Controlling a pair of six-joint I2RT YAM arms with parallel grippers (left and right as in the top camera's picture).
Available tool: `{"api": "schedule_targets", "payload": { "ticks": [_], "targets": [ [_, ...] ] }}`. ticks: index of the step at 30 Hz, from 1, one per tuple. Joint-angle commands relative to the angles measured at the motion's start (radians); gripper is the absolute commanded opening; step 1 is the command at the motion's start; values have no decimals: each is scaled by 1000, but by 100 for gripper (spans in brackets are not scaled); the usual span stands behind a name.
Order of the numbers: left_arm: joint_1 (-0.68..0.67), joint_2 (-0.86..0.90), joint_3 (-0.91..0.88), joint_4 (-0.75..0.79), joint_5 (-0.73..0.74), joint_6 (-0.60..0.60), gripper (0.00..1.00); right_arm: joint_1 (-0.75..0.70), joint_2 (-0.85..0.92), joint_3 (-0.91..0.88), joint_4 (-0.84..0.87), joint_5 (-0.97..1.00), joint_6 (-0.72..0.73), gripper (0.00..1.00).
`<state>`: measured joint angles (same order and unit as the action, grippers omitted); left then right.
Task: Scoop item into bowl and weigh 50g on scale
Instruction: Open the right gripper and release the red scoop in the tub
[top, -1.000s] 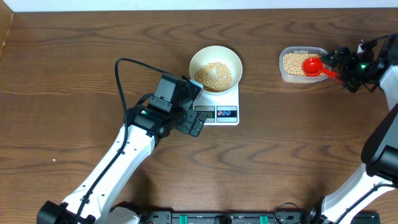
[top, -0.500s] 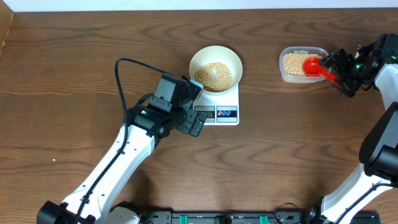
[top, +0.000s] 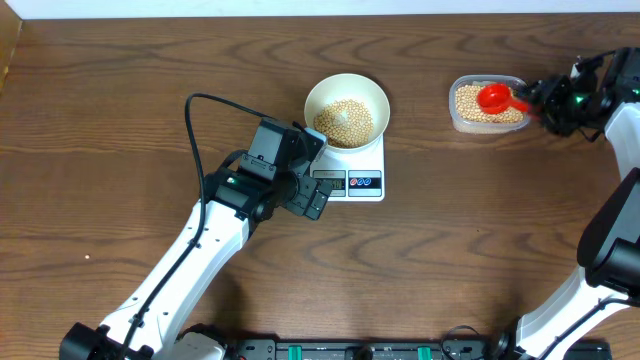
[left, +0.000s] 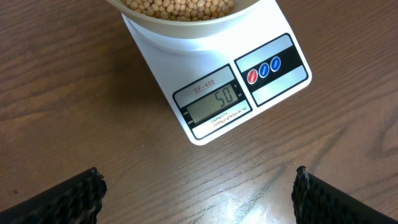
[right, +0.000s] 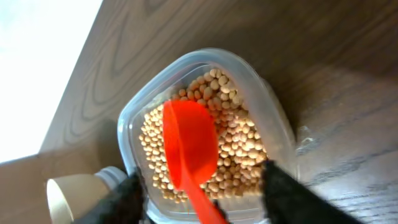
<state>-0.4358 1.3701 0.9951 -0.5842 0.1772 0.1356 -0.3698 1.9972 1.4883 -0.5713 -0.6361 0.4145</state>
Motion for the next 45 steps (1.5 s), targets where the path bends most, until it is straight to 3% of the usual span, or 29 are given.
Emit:
{"api": "schedule_targets", "payload": {
  "ticks": [1,2,17,29,38,45],
  "targets": [
    [-2,3,10,-2,-6,13,98,5,-28,13,-5,-21,-11,84],
    [-2,3,10,-2,-6,14,98,5,-28,13,-8,-21,-11,99],
    [-2,3,10,-2,-6,14,98,5,-28,13,-176,220,-12,99],
    [-2,3,10,-2,-6,14,98,8,-28,13,-220,294,-51,99],
    [-2,3,10,-2,-6,14,98,-4,-54,26,-237,261,-72,99],
    [-2,3,10,-2,-6,14,98,-36,-230,56,-237,136,-162,99]
  ]
}}
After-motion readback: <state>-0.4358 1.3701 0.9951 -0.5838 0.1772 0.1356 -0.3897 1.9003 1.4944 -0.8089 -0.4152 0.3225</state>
